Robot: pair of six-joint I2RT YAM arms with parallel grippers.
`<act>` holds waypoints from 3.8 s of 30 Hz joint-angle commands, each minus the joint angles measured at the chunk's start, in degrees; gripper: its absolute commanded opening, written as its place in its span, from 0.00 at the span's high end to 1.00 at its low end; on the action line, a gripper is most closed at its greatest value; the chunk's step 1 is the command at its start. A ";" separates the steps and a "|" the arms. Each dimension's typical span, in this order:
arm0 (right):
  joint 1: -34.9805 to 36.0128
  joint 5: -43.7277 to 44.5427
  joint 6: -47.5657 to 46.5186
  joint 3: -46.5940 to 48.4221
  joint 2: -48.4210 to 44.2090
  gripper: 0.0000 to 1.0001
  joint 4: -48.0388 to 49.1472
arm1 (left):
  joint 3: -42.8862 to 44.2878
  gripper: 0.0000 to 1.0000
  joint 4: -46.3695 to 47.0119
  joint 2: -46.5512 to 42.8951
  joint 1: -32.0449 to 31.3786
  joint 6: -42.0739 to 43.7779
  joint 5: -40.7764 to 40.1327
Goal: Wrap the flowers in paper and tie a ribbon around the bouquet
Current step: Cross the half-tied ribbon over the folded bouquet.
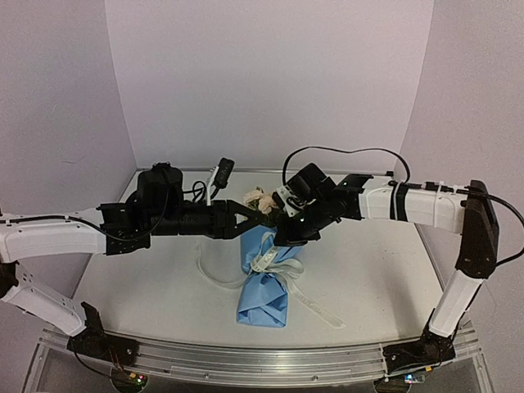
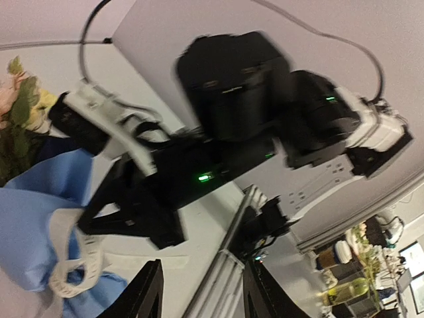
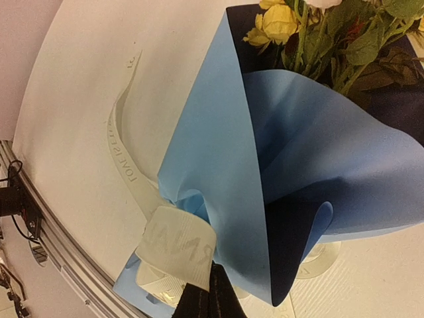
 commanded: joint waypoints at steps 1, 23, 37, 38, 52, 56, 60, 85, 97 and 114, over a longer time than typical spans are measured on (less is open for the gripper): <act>1.05 4.22 -0.43 -1.03 -5.00 1.00 3.91 | -1.22 0.54 -7.45 3.69 5.93 9.59 6.39; 3.34 -0.06 1.75 0.11 -2.47 1.00 9.09 | 6.99 0.53 -8.06 18.55 9.05 17.64 14.49; 4.80 0.77 3.66 1.19 -1.73 1.00 9.67 | 5.84 0.80 -7.11 19.64 9.05 18.33 14.62; 4.84 0.94 3.81 1.17 -1.72 1.00 9.68 | 5.58 0.84 -6.83 19.51 9.05 18.23 14.69; 5.38 6.77 4.93 -12.73 -12.67 0.35 10.99 | -1.42 1.00 -0.29 14.50 9.07 12.99 9.90; 5.72 6.48 5.17 -20.92 -15.94 0.33 15.18 | -2.10 1.00 1.20 13.62 9.07 12.20 10.34; 7.46 6.16 1.86 -22.32 -13.20 0.37 17.58 | -1.82 1.00 1.52 13.71 9.07 11.84 11.31; 9.18 11.99 -1.17 -14.65 -0.17 0.81 17.68 | -0.86 1.00 -0.37 14.31 9.07 11.75 10.71; 9.28 13.72 1.84 -17.71 -7.68 0.97 17.29 | -1.55 1.00 -1.69 13.46 9.93 12.73 9.56; 10.65 12.73 7.04 -20.31 -6.63 1.00 17.33 | -3.28 1.00 -1.57 12.13 10.12 13.40 10.71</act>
